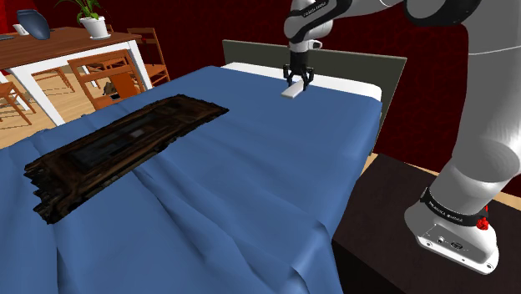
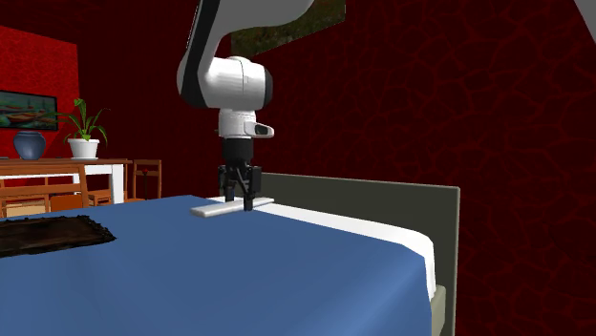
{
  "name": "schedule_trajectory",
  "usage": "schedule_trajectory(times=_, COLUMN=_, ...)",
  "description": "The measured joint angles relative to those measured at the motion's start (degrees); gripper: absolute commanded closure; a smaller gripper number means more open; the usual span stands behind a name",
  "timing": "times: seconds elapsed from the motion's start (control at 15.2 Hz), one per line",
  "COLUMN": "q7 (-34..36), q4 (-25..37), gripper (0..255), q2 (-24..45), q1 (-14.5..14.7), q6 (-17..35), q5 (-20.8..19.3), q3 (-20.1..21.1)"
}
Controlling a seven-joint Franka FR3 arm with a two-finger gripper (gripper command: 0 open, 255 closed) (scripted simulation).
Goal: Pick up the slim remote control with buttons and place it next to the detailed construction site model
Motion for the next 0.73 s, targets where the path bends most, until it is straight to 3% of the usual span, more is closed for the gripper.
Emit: schedule_trajectory(times=0.73, q7=13.2, q4=-6.7, gripper=255, q2=-4.9, q1=9.0, q6=1.9, q5=-1.5, q3=3.9)
